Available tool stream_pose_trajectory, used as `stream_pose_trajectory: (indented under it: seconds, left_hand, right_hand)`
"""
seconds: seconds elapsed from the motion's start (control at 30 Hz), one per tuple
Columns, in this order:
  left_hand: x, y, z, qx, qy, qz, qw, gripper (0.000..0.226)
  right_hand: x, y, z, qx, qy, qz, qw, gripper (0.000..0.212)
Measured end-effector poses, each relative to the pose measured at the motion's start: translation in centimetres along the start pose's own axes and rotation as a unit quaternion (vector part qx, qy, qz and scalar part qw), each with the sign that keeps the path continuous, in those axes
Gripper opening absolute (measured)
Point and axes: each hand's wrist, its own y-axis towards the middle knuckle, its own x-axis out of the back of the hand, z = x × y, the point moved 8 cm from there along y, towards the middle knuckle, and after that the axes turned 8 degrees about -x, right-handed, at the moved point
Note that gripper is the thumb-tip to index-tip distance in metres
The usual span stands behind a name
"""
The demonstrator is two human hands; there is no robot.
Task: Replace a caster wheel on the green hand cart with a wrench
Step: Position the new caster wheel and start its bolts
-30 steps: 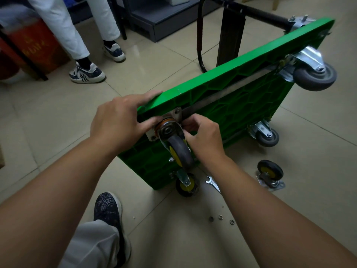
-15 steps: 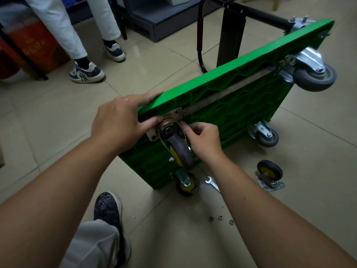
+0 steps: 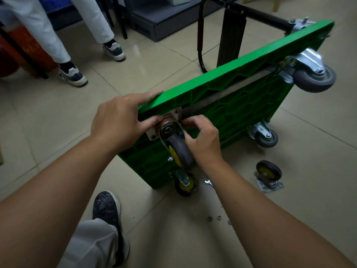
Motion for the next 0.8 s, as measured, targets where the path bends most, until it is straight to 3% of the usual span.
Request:
stream_pose_trajectory:
  seconds: [0.1, 0.2, 0.3, 0.4, 0.6, 0.8]
  left_hand:
    - [0.1, 0.0, -0.2, -0.001, -0.004, -0.001, 1.0, 0.063]
    - [0.2, 0.0, -0.2, 0.0, -0.007, -0.001, 1.0, 0.062]
    - [0.1, -0.1, -0.3, -0.001, -0.005, -0.003, 1.0, 0.063]
    - [0.2, -0.1, -0.3, -0.003, -0.006, -0.007, 1.0, 0.063]
    - [0.3, 0.0, -0.4, -0.002, -0.002, -0.003, 1.0, 0.063]
    - [0.3, 0.0, -0.4, -0.004, 0.0, 0.002, 1.0, 0.063]
  right_hand:
    - [0.3, -0.3, -1.1, -0.085, 0.091, 0.001, 0.992, 0.004]
    - [-0.3, -0.7, -3.2, -0.222, 0.137, 0.01, 0.965, 0.019]
    - [-2.1, -1.2, -4.2, -0.287, 0.133, 0.081, 0.945, 0.043]
    - [-2.5, -1.3, -4.0, -0.295, 0.147, 0.101, 0.939, 0.049]
    - [-1.5, -0.9, -3.4, -0.281, 0.143, 0.049, 0.948, 0.009]
    - [-0.6, -0.7, -2.3, -0.22, 0.089, 0.035, 0.971, 0.013]
